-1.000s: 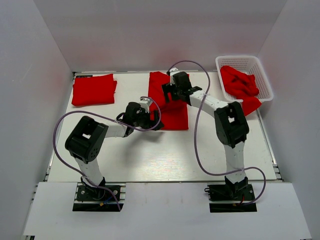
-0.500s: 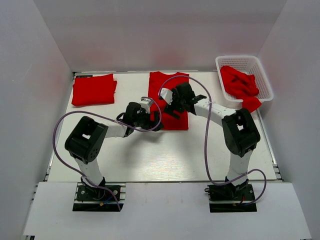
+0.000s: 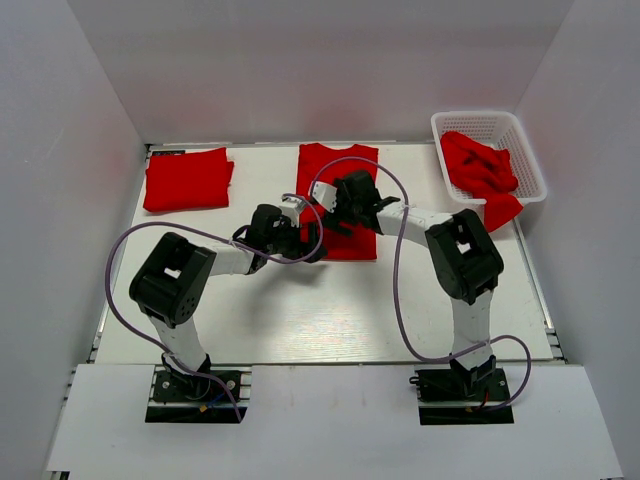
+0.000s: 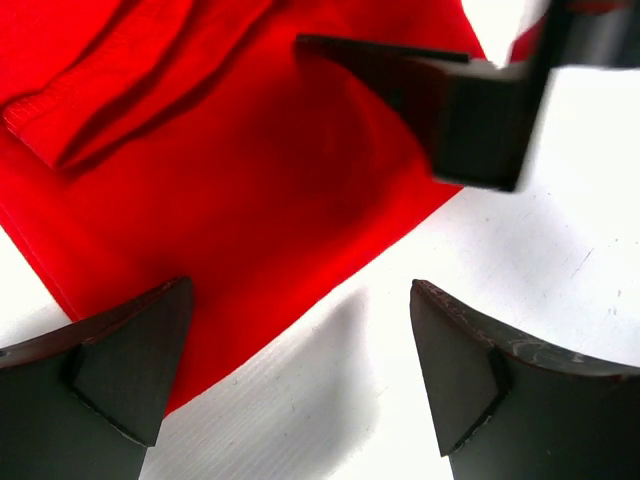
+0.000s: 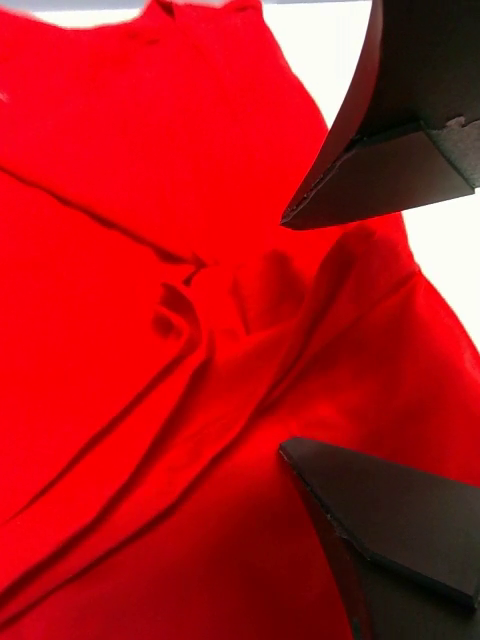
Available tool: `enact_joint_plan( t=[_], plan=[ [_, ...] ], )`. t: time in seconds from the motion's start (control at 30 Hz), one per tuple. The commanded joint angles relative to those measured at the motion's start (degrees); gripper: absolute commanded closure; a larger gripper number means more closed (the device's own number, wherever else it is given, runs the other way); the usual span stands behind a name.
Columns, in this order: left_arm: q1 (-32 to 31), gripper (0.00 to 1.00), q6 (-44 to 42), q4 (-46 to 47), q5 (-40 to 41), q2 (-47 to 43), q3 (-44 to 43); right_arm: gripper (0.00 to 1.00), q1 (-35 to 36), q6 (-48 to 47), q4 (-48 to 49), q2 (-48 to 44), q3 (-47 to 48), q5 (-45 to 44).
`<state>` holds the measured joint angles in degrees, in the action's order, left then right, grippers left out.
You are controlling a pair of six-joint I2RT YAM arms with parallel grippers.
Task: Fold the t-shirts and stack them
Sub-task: Fold the folded rectangular tshirt in 1/3 of the way
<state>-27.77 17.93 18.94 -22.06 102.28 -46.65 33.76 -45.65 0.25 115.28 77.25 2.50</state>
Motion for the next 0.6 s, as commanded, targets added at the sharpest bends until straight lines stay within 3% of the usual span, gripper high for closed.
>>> enact_joint_plan(
  t=[0.0,0.23,0.57],
  plan=[
    [-0.09,0.0,-0.18,-5.84,0.44,-0.68,2.01,0.1,0.17,-1.29,3.53,0.9,2.46,-1.1],
    [-0.09,0.0,-0.18,-5.84,0.44,-0.68,2.01,0.1,0.08,5.91,14.94,4.86,3.52,-9.62],
    [-0.09,0.0,-0.18,-6.46,-0.08,-0.68,3.59,0.1,-0.62,15.14,20.23,10.57,9.75,-16.3]
  ],
)
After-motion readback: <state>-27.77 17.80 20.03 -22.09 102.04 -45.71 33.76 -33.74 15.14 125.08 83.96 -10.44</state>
